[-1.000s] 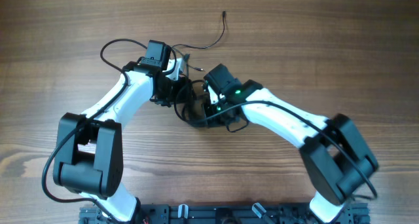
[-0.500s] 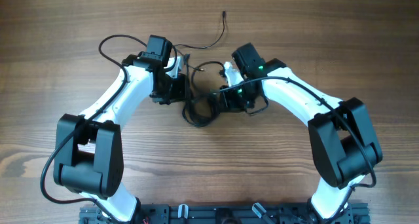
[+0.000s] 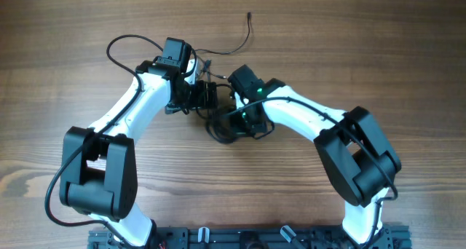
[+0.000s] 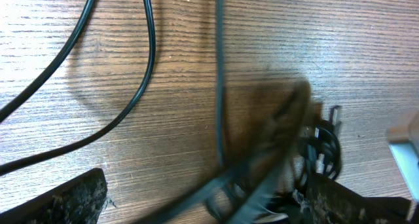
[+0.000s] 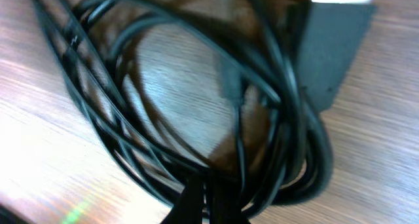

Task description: Untangle cables

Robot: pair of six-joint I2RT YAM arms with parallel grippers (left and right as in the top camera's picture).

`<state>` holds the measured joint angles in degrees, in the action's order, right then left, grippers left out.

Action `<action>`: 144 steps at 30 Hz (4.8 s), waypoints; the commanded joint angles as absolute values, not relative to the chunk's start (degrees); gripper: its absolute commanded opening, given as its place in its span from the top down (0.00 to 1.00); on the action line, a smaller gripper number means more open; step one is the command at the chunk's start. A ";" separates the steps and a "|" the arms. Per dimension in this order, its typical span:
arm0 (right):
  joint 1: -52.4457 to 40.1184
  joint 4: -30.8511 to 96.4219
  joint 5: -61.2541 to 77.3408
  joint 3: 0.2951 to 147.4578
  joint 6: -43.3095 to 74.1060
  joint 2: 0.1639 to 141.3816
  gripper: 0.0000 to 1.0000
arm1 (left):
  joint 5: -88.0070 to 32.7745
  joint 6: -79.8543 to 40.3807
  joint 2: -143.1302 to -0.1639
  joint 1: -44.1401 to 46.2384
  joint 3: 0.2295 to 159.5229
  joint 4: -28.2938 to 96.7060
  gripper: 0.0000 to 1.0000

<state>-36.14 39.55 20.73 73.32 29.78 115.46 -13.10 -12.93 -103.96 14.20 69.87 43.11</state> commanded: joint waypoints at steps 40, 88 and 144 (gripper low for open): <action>-34.54 36.93 2.31 63.31 15.49 102.76 0.66 | -18.59 -21.69 -112.51 20.78 70.85 35.33 0.30; -23.22 30.02 45.12 65.23 13.47 105.73 0.96 | -22.65 -12.23 -109.69 20.78 71.22 35.99 0.78; -21.89 15.05 79.96 65.12 23.99 105.73 0.96 | -45.30 0.78 -110.69 6.50 71.26 37.71 0.52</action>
<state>-21.89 14.26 85.45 64.14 24.40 106.24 -47.31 2.59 -110.67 6.59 70.48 37.87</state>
